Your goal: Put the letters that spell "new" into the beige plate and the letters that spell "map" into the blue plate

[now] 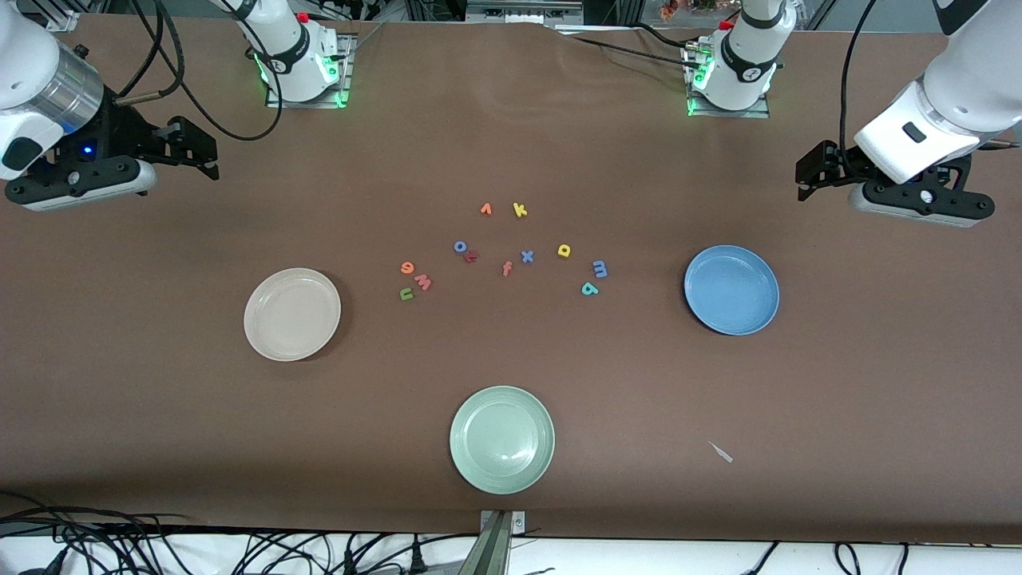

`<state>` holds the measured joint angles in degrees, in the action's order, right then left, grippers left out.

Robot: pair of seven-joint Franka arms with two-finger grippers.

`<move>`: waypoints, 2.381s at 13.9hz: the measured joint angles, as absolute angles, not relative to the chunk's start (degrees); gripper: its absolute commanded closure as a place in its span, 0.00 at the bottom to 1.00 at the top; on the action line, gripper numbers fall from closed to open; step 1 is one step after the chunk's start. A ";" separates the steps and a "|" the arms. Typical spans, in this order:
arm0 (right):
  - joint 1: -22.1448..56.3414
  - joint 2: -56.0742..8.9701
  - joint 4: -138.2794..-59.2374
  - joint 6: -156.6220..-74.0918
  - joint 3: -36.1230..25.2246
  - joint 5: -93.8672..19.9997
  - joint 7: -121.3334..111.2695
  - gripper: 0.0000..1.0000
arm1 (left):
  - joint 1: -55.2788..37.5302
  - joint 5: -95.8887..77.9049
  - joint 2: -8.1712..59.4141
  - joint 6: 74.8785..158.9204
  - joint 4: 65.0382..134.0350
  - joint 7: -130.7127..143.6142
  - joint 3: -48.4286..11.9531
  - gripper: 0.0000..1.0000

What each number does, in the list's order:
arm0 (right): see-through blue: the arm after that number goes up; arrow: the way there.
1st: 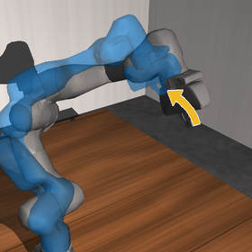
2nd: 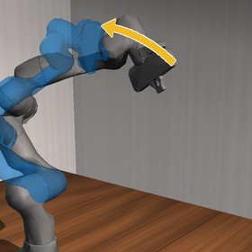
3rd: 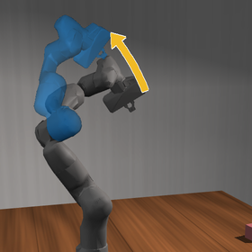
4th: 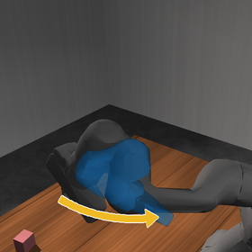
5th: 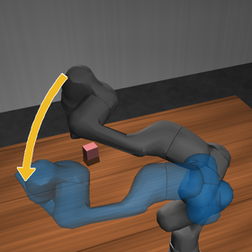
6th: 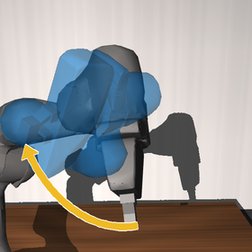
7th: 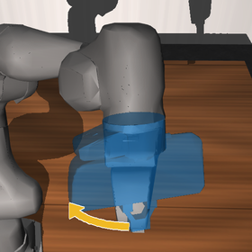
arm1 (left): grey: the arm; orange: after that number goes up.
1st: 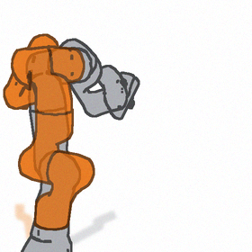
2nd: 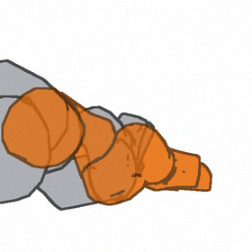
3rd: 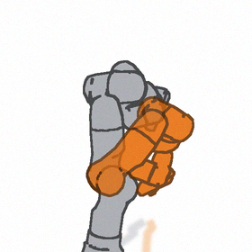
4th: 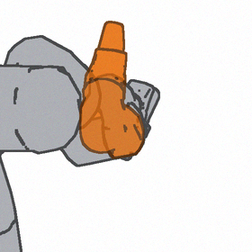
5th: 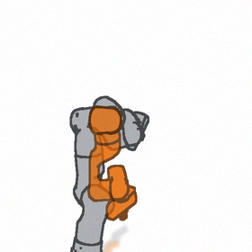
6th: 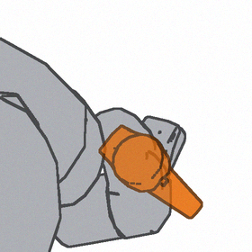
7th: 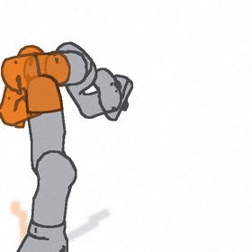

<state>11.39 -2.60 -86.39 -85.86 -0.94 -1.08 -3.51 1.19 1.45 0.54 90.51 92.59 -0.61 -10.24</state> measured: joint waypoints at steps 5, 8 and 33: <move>11.34 -2.43 -86.26 -85.86 -1.01 -1.10 -3.29 0.00 | 1.60 1.44 0.54 90.51 92.21 -0.62 -10.24 0.00; 11.34 -2.42 -86.27 -85.78 -1.02 -1.11 -3.35 0.00 | 1.51 1.44 0.54 90.51 91.83 -0.62 -10.40 0.00; 11.31 -2.42 -87.36 -85.83 -1.06 -1.13 -3.35 0.00 | 4.41 1.44 1.42 89.81 90.15 -0.76 -10.12 0.00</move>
